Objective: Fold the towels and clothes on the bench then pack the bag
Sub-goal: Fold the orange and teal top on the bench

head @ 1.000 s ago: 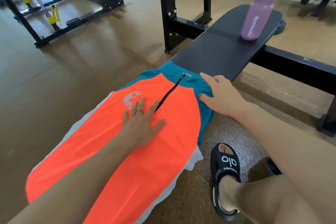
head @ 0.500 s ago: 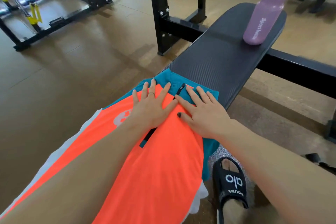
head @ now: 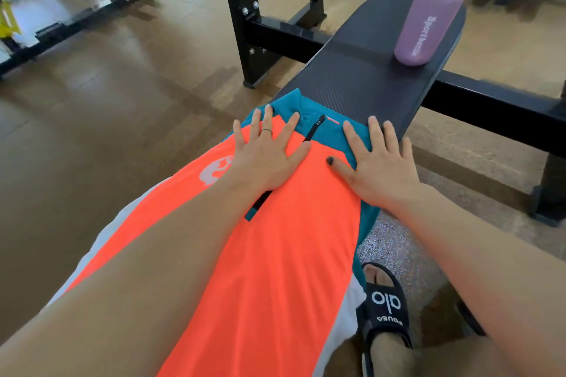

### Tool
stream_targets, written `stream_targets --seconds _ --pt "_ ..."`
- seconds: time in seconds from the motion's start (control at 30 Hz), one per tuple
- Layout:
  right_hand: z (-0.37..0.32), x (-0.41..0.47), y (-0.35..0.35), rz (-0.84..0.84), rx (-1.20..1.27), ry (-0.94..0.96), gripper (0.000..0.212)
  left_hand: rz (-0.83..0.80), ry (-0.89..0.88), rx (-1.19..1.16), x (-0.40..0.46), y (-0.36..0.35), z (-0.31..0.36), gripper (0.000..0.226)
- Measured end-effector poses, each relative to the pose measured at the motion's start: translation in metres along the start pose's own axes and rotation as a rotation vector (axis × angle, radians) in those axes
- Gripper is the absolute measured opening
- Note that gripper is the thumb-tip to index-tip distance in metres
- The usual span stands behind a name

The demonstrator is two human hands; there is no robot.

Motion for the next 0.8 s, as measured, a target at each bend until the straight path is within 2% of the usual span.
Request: stream_targets --seconds 0.13,0.2,0.3,0.4,0.43,0.5,0.57,0.63,0.7,0.8 --pt "0.011 -0.007 -0.002 0.024 0.163 0.01 0.079 0.074 -0.023 -0.119 -0.04 0.003 0.01 0.076" --pt "0.01 -0.013 -0.001 0.086 0.277 -0.01 0.079 0.043 -0.093 -0.137 -0.076 -0.006 0.016 0.085" --pt "0.015 -0.024 -0.001 0.18 0.541 -0.057 0.091 0.049 -0.148 -0.058 -0.115 -0.026 0.016 0.087" --pt "0.025 -0.037 -0.006 0.194 0.823 -0.097 0.109 0.102 -0.1 -0.094 -0.128 -0.024 0.02 0.085" --pt "0.028 -0.041 -0.007 0.198 0.945 -0.118 0.108 0.086 -0.104 -0.115 -0.136 -0.024 0.025 0.086" --pt "0.031 -0.05 -0.01 0.107 1.145 -0.168 0.103 0.07 -0.137 -0.121 -0.158 -0.032 0.037 0.087" --pt "0.035 -0.058 -0.014 -0.045 1.179 -0.227 0.114 0.097 -0.163 -0.076 -0.18 -0.045 0.045 0.086" --pt "0.043 -0.063 -0.015 -0.091 1.144 -0.253 0.119 0.139 -0.138 -0.046 -0.193 -0.053 0.046 0.084" --pt "0.049 -0.07 -0.011 -0.101 1.127 -0.245 0.107 0.166 -0.131 -0.051 -0.201 -0.053 0.046 0.083" --pt "0.048 -0.08 -0.004 -0.114 1.192 -0.188 0.054 0.197 -0.132 -0.05 -0.223 -0.055 0.041 0.08"
Point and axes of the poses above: each hand's wrist, its own x-axis towards the middle knuckle, its own y-axis out of the back of the hand, z = x × y, the point moved 2 cm from there along x, towards the middle knuckle, and after that the axes turned 11 degrees about y, right-handed, at the moved point
